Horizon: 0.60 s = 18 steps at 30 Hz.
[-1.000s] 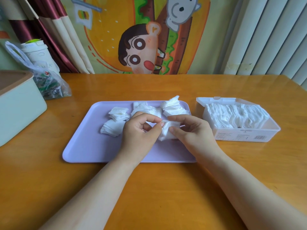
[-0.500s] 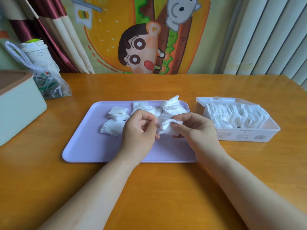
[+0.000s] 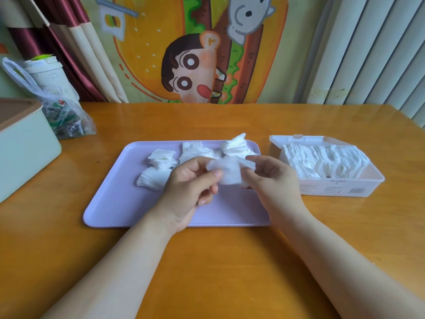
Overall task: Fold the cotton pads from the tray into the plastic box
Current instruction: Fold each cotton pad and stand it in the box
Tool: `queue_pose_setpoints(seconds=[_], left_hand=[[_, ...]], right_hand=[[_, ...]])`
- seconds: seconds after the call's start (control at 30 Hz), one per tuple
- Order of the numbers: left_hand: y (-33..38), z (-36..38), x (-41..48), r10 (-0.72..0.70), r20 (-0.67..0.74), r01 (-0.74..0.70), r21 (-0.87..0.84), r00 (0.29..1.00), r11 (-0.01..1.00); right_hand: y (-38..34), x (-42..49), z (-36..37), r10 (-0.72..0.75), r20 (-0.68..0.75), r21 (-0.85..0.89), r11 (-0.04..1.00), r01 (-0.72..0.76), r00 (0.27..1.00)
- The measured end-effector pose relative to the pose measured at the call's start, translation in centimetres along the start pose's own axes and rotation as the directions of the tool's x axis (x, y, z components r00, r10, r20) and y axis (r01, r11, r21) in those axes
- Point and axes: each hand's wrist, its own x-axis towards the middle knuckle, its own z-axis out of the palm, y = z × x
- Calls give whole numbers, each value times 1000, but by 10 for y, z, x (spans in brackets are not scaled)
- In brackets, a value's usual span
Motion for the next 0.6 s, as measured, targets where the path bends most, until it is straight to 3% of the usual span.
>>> queue_pose_setpoints(seconds=[0.07, 0.2, 0.4, 0.6], left_hand=[[0, 3, -3, -40, 77, 33, 85, 996, 996], [-5, 6, -1, -8, -46, 19, 238, 999, 971], [-9, 5, 2, 20, -141, 16, 247, 990, 969], [-12, 5, 4, 47, -131, -10, 267, 990, 964]], right_hand=[[-2, -2, 0, -4, 54, -31, 999, 6, 999], [-3, -4, -2, -22, 159, 6, 1000, 21, 987], [-5, -5, -3, -3, 205, 132, 991, -25, 979], [-5, -6, -4, -28, 256, 79, 997, 8, 966]])
